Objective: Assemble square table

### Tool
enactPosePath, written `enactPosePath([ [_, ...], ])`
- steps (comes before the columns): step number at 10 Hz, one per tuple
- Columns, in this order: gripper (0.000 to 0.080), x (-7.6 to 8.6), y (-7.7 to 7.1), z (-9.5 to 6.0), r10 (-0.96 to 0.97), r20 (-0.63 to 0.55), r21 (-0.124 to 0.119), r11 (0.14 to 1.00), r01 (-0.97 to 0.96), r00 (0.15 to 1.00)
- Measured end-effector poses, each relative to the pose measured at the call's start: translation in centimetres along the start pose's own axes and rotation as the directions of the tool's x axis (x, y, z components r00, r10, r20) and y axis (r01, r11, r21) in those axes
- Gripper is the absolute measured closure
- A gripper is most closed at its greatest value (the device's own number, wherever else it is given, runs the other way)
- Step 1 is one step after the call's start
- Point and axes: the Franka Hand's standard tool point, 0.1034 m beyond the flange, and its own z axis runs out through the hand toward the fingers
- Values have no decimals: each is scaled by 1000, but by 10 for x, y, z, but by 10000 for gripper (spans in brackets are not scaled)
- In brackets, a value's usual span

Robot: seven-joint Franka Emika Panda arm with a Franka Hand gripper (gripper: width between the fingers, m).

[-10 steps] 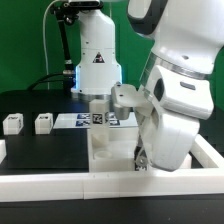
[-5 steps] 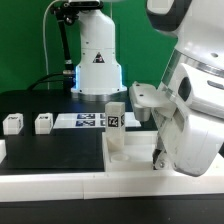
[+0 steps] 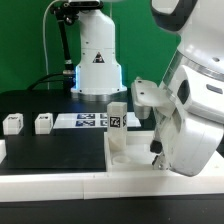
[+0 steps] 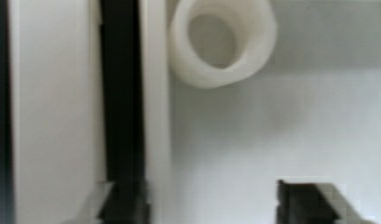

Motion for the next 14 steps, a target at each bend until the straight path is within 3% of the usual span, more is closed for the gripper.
enactPosePath([
  [1, 315, -1, -6, 0, -2, 9, 28, 1000, 1, 1000],
  [2, 315, -2, -11, -1, -3, 15, 47, 999, 3, 1000],
  [3, 189, -3, -13, -1, -4, 18, 56, 998, 2, 1000],
  [7, 151, -6, -14, -3, -13, 27, 59, 998, 12, 1000],
  [10, 151, -25, -25, -33, 56, 20, -13, 998, -56, 998],
  [12, 151, -36, -39, -44, 229, 18, -8, 973, -229, 973],
  [14, 151, -46, -58, -55, 374, 32, 22, 927, -375, 927],
])
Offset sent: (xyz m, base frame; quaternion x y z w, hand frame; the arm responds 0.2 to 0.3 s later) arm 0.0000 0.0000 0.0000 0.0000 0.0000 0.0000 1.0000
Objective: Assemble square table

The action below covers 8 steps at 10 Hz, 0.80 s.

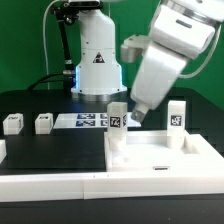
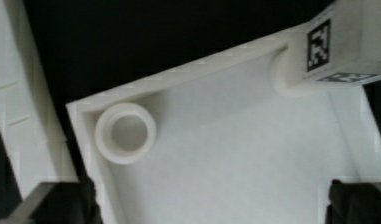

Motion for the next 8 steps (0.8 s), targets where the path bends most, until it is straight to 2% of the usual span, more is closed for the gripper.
enactPosePath([
  [2, 151, -18, -11, 10, 100, 6, 50, 994, -100, 995],
  [3, 151, -25, -13, 16, 102, 6, 59, 993, -102, 995],
  [7, 151, -27, -11, 18, 105, 8, 61, 993, -105, 994],
  [8, 151, -33, -7, 21, 119, 5, 61, 991, -119, 993],
])
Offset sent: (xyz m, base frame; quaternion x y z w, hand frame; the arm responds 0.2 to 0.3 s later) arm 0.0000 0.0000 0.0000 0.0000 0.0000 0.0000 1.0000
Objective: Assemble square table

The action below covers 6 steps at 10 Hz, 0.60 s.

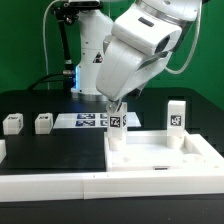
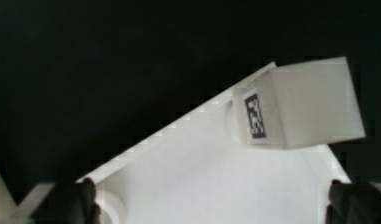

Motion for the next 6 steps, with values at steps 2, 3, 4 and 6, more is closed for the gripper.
enactPosePath([
  [2, 151, -34, 14, 9, 164, -28, -7, 986, -164, 986],
  [3, 151, -50, 18, 14, 227, -10, 6, 974, -227, 974],
  [4, 151, -62, 22, 19, 273, 13, 17, 962, -274, 962],
  [6, 151, -82, 26, 28, 323, 48, 35, 945, -325, 945],
])
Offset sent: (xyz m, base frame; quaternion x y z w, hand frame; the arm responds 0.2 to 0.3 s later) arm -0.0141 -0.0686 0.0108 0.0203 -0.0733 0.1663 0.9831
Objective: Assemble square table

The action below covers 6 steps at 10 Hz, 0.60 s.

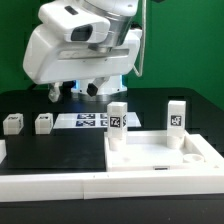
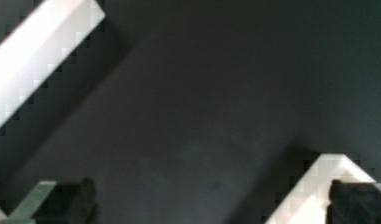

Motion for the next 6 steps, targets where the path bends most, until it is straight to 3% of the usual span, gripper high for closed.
enactPosePath([
  [1, 151, -9, 9, 9, 20, 12, 10, 1000, -20, 1000],
  [6, 151, -30, 30, 22, 34, 20, 24, 999, -35, 999],
])
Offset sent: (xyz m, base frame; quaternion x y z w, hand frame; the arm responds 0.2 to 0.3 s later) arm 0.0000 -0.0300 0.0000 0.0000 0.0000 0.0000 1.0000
